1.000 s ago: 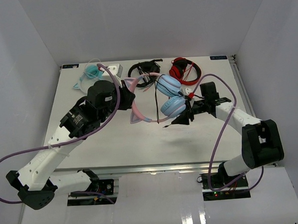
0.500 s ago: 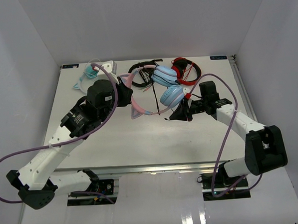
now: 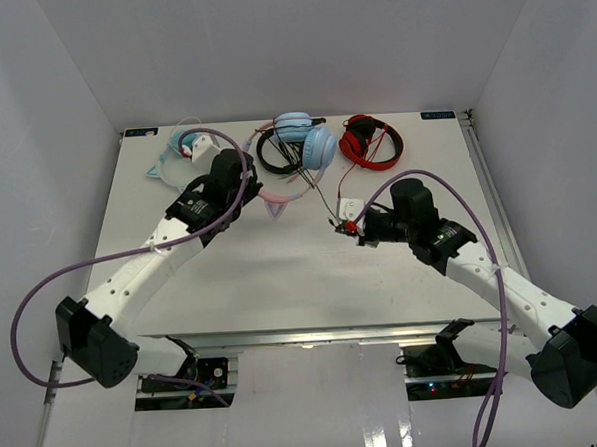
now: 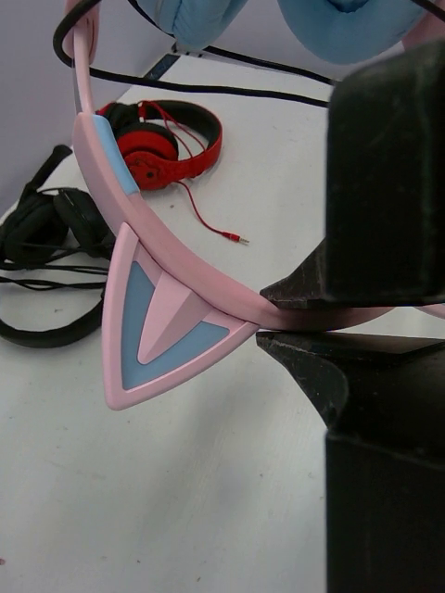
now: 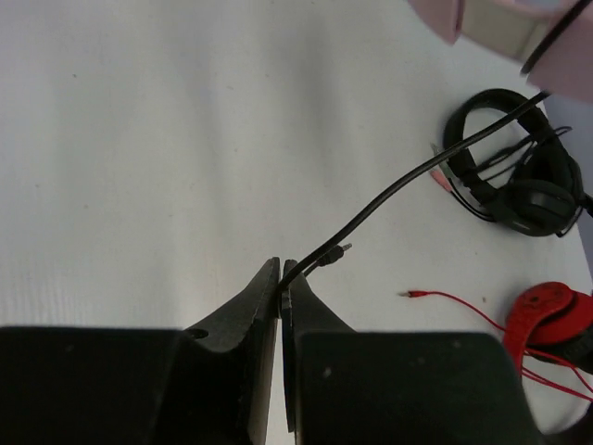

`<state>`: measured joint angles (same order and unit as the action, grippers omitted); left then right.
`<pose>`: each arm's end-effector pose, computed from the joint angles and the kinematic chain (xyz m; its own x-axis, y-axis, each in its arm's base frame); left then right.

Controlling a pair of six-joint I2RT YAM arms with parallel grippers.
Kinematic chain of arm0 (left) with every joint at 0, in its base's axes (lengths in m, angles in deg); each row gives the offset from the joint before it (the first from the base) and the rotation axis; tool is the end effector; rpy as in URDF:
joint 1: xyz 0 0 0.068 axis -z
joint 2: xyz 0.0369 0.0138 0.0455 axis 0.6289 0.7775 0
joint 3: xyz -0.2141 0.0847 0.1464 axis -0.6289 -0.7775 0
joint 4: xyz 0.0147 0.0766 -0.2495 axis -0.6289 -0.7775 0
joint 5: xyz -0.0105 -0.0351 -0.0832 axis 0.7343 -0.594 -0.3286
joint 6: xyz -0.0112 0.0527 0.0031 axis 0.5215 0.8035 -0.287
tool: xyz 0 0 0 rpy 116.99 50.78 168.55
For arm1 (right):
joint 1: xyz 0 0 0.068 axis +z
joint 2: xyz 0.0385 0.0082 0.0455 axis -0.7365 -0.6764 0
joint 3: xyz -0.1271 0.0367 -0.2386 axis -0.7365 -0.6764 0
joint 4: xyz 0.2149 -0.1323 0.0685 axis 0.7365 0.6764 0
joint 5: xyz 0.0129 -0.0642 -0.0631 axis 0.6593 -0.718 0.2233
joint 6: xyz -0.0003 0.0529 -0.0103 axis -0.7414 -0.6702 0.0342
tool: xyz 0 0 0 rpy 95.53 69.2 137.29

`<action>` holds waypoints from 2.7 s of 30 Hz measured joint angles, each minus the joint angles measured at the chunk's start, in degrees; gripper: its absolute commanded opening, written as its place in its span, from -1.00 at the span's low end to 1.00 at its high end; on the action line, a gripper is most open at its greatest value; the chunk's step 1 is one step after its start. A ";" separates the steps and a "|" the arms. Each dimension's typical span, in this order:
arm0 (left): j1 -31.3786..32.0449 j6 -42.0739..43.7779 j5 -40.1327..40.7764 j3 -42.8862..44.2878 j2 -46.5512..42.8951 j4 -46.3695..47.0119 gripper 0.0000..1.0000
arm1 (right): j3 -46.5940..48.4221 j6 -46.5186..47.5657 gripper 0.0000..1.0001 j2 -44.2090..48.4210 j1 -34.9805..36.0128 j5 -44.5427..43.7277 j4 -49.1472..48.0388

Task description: Wrap the headphones

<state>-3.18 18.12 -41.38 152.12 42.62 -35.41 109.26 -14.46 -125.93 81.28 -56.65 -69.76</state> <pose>0.2463 -0.1549 0.3585 -0.3943 -0.5915 -0.7033 -0.2963 0.8062 -0.5120 0.1897 0.1494 0.2985 0.3299 -0.4658 -0.8211 -0.8734 0.1795 -0.4527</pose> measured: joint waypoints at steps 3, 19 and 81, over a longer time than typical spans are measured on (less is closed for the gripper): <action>-0.06 -0.51 -0.10 1.53 5.30 -0.19 -1.00 | 1.83 1.66 -0.85 -1.06 2.16 -6.18 2.06; 0.80 20.33 -9.90 8.35 26.75 -3.32 -1.00 | 4.88 19.23 -0.85 -8.90 12.05 -42.84 7.46; 4.09 42.11 -31.49 3.80 31.03 -7.93 -1.00 | 12.84 16.23 -0.79 -17.88 18.12 -17.87 16.28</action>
<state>0.91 60.23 -72.87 155.93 73.65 -43.34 122.10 1.77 -143.82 99.40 -74.51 -53.48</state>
